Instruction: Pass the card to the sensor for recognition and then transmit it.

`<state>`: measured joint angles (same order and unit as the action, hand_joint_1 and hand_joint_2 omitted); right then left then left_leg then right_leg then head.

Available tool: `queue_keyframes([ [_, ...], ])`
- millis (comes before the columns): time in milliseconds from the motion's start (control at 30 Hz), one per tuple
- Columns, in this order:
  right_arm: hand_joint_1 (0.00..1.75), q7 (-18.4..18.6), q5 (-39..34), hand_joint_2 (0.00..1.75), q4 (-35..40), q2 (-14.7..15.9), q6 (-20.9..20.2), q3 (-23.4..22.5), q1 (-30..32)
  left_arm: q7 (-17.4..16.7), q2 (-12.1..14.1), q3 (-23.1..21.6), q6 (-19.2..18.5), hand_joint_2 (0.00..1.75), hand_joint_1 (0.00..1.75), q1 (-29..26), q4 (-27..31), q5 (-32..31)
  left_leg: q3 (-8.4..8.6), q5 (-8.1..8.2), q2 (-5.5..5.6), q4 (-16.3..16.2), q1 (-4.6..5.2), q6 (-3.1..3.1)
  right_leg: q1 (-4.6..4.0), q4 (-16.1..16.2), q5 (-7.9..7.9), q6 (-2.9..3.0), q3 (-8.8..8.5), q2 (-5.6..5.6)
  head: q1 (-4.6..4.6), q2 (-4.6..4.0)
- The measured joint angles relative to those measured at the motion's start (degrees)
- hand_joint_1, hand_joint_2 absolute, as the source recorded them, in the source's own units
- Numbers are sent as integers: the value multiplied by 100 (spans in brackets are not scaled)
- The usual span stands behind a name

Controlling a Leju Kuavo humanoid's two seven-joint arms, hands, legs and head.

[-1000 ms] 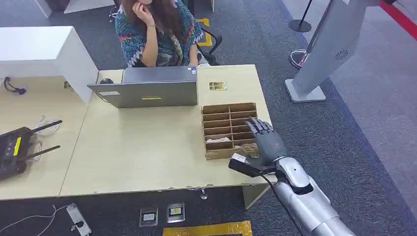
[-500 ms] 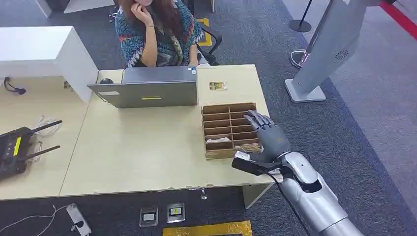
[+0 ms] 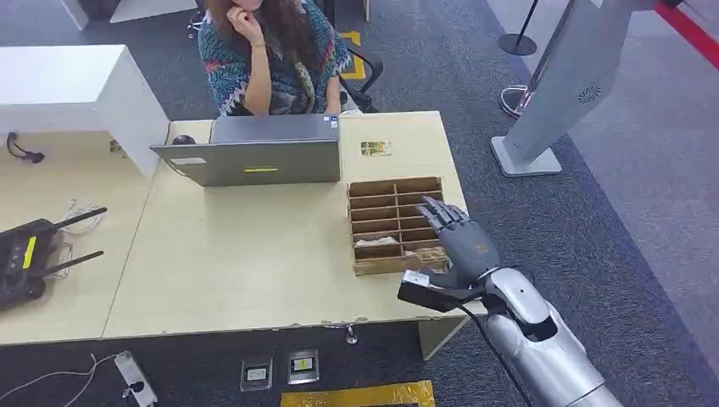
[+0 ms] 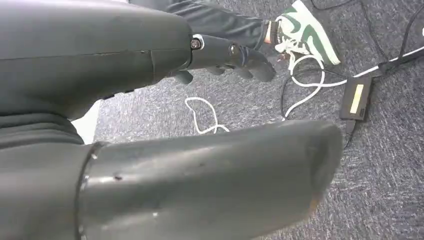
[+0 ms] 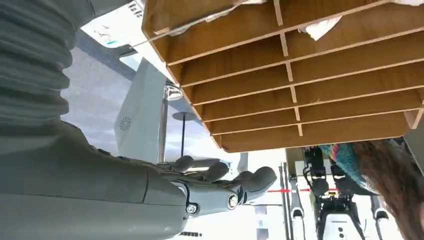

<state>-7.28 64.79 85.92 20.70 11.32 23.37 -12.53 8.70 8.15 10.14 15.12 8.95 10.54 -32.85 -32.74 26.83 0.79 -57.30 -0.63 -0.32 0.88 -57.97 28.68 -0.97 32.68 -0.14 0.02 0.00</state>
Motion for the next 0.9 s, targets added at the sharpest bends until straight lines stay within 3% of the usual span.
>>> queue_keyframes([
  [433, 0, 127, 70, 175, -20, 2, -328, 92, 18, 0, 20, 2, -33, 0, 0, 14, 2, -2, -1, 0, 0, 1, 0, 0, 0, 0, 0, 0, 0, 0, 2, 0],
  [900, 0, 363, 286, 175, -509, -33, -280, 232, -153, 0, 22, 85, -13, 0, 0, -1, 0, 46, -4, 0, 1, 1, 0, 0, 0, 0, 0, 0, 0, -3, 2, 0],
])
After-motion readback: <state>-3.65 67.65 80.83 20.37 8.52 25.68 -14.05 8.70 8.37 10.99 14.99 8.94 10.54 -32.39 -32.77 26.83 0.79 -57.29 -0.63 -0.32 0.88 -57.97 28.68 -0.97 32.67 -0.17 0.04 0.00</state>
